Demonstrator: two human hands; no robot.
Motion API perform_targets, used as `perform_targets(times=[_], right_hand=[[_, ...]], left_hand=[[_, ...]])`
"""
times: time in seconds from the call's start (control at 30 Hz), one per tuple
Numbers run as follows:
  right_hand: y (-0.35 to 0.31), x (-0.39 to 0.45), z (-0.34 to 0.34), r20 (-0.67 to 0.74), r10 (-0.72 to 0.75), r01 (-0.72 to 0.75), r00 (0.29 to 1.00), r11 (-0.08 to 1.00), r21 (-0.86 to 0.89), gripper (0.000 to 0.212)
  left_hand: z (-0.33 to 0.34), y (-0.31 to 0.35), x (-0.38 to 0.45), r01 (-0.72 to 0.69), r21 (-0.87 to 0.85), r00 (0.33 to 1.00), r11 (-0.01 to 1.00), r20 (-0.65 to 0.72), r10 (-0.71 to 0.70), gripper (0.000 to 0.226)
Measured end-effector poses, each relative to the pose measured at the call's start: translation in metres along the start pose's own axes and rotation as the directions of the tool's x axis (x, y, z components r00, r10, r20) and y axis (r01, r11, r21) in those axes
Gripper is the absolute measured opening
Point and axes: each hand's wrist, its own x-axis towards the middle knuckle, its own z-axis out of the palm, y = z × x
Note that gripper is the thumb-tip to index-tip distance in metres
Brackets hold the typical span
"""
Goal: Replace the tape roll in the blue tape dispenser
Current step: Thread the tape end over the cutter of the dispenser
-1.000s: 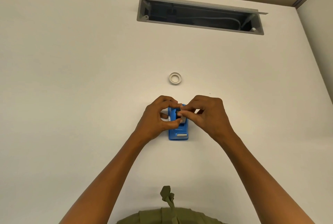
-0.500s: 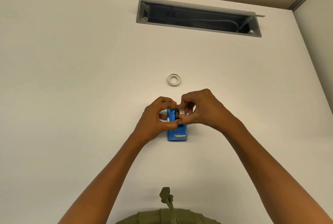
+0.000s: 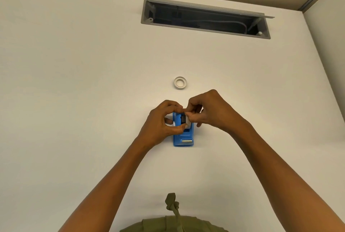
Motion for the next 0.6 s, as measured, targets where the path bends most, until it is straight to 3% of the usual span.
perform_targets(times=[0.1,0.3,0.6], right_hand=[[0.002,-0.006,-0.002,0.0,-0.015,0.015,1.0,0.999,0.032,0.003],[-0.003,-0.004,0.002,0.037,-0.012,0.017,0.999,0.992,-0.128,0.022],[-0.003,0.005,-0.002,0.072,-0.014,0.019,0.997,0.998,-0.064,0.007]], left_hand=[[0.0,0.002,-0.001,-0.002,0.0,1.0,1.0,0.0,0.002,0.039],[-0.002,0.003,-0.002,-0.023,-0.021,1.0,1.0,0.007,0.023,0.038],[-0.001,0.002,-0.001,-0.005,-0.007,1.0,1.0,-0.001,0.005,0.039]])
